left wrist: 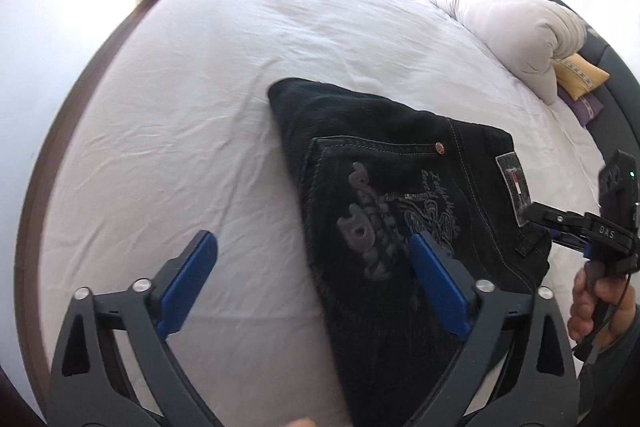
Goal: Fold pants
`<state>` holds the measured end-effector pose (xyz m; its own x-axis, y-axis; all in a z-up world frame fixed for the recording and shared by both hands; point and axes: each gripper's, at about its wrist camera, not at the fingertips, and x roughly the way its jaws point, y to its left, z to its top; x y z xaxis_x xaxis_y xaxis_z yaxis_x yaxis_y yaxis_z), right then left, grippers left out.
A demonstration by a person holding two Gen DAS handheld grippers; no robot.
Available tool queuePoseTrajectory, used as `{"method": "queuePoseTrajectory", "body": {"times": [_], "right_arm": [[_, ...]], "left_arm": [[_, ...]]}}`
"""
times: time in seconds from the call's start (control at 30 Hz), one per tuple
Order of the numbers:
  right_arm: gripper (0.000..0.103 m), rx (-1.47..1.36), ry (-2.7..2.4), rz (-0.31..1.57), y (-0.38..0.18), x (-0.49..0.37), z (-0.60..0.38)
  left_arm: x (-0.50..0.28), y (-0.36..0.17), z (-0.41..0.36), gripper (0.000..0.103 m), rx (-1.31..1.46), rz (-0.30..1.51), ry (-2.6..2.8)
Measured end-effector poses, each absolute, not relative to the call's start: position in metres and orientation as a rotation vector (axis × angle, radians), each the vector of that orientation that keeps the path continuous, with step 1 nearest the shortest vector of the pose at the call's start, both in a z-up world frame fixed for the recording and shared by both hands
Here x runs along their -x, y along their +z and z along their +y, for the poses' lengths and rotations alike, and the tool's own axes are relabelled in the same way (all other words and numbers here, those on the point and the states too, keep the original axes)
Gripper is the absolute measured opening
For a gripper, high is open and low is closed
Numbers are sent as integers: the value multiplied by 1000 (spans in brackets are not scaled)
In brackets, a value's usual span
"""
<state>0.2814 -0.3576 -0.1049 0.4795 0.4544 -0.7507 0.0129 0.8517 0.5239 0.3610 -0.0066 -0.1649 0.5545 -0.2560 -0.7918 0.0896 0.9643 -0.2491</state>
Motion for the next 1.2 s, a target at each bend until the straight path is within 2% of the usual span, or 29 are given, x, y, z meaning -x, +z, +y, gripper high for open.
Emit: {"method": "queuePoseTrajectory", "body": {"times": [0.1, 0.2, 0.33, 0.43, 0.57, 0.73, 0.9, 1.07, 1.2], "right_arm": [[70, -489, 199, 968, -81, -238, -372], [72, -359, 125, 833, -36, -195, -365], [102, -169, 53, 529, 43, -141, -337], [103, -74, 30, 260, 103, -86, -315], [103, 25, -15, 89, 164, -33, -290], [103, 11, -13, -74, 218, 19, -279], [103, 4, -17, -75, 243, 47, -274], [103, -19, -14, 36, 228, 48, -269], [103, -72, -69, 171, 198, 38, -281]], "left_arm": [[-319, -125, -8, 103, 150, 836, -179], [-265, -71, -10, 103, 85, 628, -122], [-181, 11, -25, 103, -34, 322, -19], [-129, 64, -37, 103, -95, 154, 59], [-65, 123, -37, 103, -85, 5, 59], [-20, 166, -32, 103, -66, -5, 10], [-2, 179, -30, 103, -61, 48, -51], [-9, 155, -23, 103, 31, 218, -4], [-40, 102, -33, 103, 23, 414, 47]]}}
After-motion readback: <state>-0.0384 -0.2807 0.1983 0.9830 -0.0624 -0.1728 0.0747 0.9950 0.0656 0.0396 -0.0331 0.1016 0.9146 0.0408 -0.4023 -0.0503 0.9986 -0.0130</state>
